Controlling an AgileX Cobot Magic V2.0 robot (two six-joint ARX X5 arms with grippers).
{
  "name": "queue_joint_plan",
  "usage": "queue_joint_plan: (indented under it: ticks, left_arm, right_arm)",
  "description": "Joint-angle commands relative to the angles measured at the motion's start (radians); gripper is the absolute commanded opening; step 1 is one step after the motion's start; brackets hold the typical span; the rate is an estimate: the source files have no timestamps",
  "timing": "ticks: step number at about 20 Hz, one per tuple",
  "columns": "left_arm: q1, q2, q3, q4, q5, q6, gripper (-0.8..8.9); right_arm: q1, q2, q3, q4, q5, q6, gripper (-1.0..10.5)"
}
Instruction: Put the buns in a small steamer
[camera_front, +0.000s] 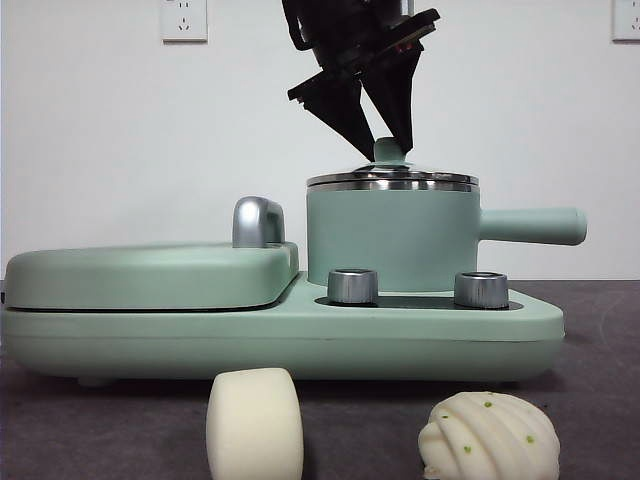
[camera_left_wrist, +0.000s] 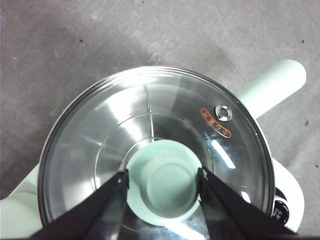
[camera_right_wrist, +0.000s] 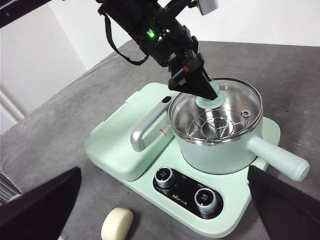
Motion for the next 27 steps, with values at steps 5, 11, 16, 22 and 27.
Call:
queue_joint_plan:
  ticks: [5,11,16,22,27]
  left_arm:
    - [-0.01,0.039,0.033,-0.003,-0.002,0.011,1.07]
    - [-0.01,0.042,0.06,-0.026,-0.002,0.016,0.5]
    - [-0.008,0.042,0.226,-0.1,-0.002,0.01,0.5]
    - [0.063,0.037,0.38,-0.181,-0.002,-0.018,0.5]
    - [0.182,0.005,0.38,-0.209,-0.002,-0.045,0.48]
  right_arm:
    - [0.003,0.003,0.015,0.004,-0.002,0.007,5.7]
    - [0.003,0.003,0.015,0.004,-0.002,0.008,5.7]
    - [0.005,0.034,0.018,-0.006,-0.011,0.054,5.7]
    - [0.118,0.204,0.107,-0.11,-0.05,0.067,5.7]
    - [0.344,0.406,0.193,-0.113,0.042,0.142,5.7]
